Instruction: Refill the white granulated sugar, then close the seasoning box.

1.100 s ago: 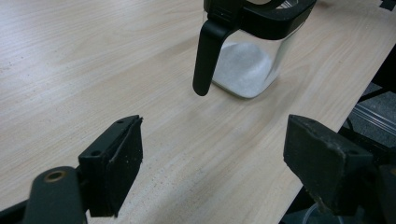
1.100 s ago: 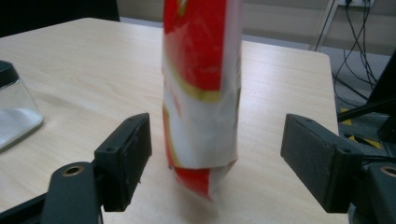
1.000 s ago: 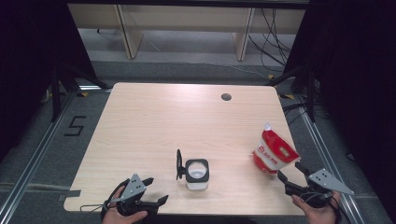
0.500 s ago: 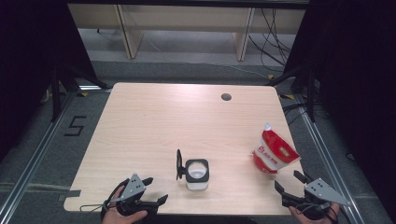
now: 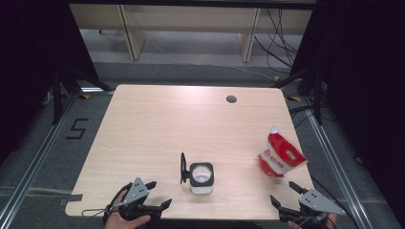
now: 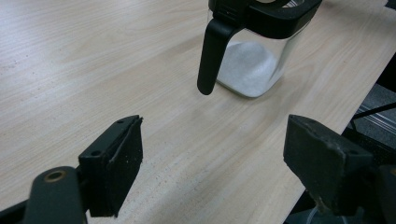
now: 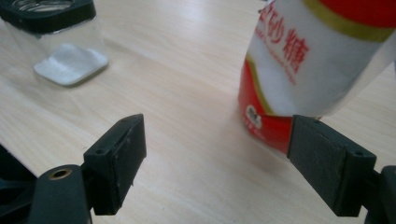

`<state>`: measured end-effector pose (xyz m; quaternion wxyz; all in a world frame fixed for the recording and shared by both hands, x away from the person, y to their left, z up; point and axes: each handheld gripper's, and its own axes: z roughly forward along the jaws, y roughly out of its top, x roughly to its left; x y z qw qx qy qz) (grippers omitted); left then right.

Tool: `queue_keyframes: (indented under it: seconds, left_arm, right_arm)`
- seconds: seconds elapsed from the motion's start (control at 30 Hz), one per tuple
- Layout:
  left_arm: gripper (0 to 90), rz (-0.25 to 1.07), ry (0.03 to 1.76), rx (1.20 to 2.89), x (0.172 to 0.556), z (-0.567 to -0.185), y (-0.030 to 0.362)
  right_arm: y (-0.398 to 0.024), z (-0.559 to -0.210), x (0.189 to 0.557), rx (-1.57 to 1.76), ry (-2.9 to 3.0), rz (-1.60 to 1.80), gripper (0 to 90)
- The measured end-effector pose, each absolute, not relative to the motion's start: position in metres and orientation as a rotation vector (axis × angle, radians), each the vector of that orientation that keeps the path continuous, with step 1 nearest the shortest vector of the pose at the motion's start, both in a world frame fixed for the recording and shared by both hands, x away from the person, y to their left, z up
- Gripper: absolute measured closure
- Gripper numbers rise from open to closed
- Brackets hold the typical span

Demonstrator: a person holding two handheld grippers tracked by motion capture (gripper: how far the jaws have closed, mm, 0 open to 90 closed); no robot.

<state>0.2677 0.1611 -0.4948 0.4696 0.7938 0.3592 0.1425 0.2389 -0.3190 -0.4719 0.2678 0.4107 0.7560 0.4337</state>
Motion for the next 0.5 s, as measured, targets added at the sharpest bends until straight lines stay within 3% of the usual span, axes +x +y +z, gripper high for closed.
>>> queue_keyframes:
  seconds: [0.5]
  left_arm:
    - [22.6,0.362,0.866,1.957,0.2701,-0.4925,0.1639]
  right_arm:
    - [-0.3078,-0.4779,0.2332,1.125,2.130,1.144,20.9]
